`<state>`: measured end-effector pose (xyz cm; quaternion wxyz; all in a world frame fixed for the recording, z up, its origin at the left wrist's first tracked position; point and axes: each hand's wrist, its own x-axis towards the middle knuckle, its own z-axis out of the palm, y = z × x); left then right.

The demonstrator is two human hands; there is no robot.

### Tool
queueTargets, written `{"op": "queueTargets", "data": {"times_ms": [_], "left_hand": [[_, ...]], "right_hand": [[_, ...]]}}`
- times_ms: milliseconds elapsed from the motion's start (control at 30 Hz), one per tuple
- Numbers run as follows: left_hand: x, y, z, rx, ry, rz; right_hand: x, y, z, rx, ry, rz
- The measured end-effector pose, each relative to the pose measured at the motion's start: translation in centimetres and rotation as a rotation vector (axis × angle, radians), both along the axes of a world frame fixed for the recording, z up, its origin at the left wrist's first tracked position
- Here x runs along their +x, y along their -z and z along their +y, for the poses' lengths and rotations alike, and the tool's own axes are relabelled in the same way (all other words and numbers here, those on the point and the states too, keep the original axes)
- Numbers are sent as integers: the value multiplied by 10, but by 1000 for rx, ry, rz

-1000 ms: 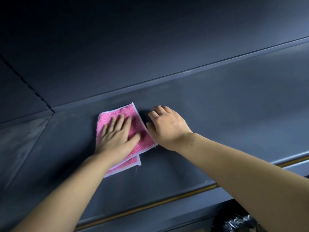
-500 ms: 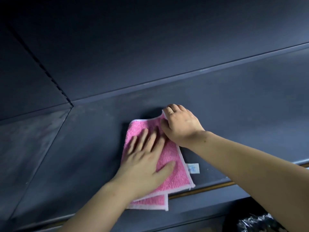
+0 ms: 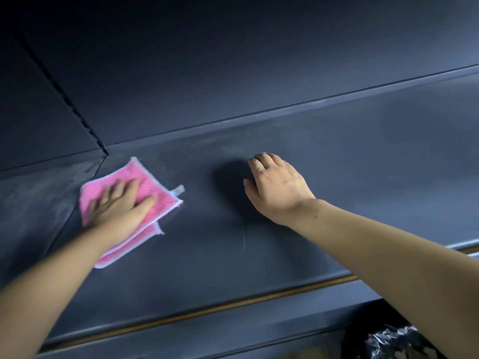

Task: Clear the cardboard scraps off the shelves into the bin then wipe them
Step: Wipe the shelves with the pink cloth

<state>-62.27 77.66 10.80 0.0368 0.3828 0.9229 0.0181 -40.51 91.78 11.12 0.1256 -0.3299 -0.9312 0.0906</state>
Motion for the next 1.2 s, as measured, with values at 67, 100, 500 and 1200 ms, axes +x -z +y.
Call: {"op": "queueTargets", "data": {"times_ms": [67,100,500,1200], "left_hand": [[-13,2,-19,-14,-101,8],[-16,3,-26,-13,-133,4],[28,2,-71,22,-238,16],[128,8,-84,126,-538,-69]], "right_hand": [[-1,0,0,-5,2,1],[-1,0,0,-7,3,-2],[13,-3,-8,-26,-50,-37],[-5,-6,-104,-56,-501,-46]]}}
